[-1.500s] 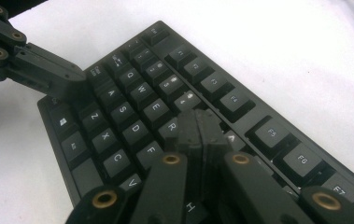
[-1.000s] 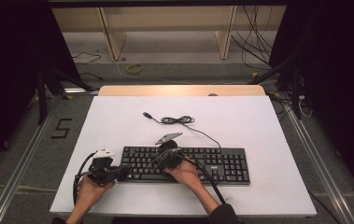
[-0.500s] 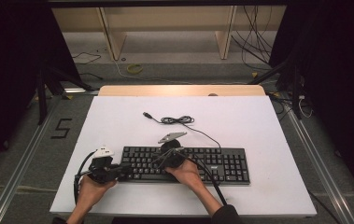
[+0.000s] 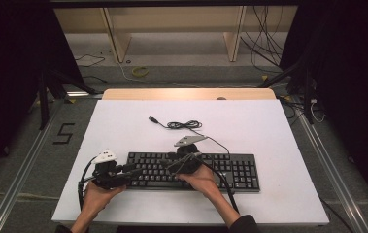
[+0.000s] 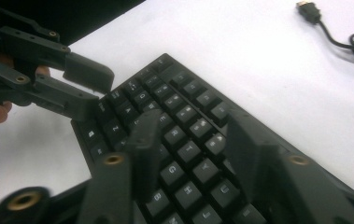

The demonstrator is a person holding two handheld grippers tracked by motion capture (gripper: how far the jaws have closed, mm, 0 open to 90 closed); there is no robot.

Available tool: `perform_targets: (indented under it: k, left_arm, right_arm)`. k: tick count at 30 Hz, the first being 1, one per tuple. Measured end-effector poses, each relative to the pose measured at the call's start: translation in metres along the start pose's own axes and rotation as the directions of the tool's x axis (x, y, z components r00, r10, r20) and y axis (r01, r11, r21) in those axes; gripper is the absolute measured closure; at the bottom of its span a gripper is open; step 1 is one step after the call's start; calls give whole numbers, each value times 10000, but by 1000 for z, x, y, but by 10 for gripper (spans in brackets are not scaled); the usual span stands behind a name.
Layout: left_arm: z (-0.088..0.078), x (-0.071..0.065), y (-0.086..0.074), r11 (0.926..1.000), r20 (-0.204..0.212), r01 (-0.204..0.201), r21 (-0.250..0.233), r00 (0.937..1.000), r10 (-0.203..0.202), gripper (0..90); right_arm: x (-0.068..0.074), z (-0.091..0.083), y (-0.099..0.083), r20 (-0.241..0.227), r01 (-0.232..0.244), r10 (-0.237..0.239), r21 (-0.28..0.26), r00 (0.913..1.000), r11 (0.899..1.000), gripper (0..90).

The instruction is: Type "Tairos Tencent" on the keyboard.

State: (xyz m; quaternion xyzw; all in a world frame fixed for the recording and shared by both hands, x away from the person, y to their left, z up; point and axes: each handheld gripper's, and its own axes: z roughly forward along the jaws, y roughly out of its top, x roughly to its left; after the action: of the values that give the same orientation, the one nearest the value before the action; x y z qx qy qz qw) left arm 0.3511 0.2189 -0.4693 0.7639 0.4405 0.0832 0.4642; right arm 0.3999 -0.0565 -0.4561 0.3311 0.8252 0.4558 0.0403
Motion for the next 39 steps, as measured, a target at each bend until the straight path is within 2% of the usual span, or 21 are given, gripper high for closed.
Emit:
perform_targets:
  k: [3, 9, 15, 20, 25, 33, 39]
  left_arm:
    - [1, 1, 1, 9998, -1, 96, -155, 10000, -96, 498]
    - [4, 1, 3, 9995, -76, 140, -293, 9999, -142, 390]
    - [6, 3, 3, 9994, -116, 155, -310, 9998, -159, 379]
    - [7, 3, 3, 9998, -114, 66, -213, 9999, -69, 468]
    - [8, 5, 2, 9999, -126, 101, -70, 9999, -102, 605]
    - [15, 3, 2, 9975, -415, -215, 677, 9988, 244, 786]
    - [18, 1, 2, 9950, -528, -343, 936, 9978, 394, 855]
  right_arm:
    - [-2, -6, -2, 69, -41, 42, -104, 10000, 9999, 486]
    - [-7, -17, -4, 207, -72, 76, -204, 9998, 9998, 423]
    - [-10, -25, -6, 274, -55, 62, -228, 9996, 9997, 392]
    - [-12, -33, -8, 382, 12, -2, -242, 9993, 9997, 381]
    - [-14, -40, -13, 525, 5, 11, -296, 9986, 9996, 372]
    - [-20, -48, -18, 647, -37, 58, -324, 9979, 9995, 370]
    - [-22, -51, -21, 691, -59, 82, -342, 9976, 9994, 369]
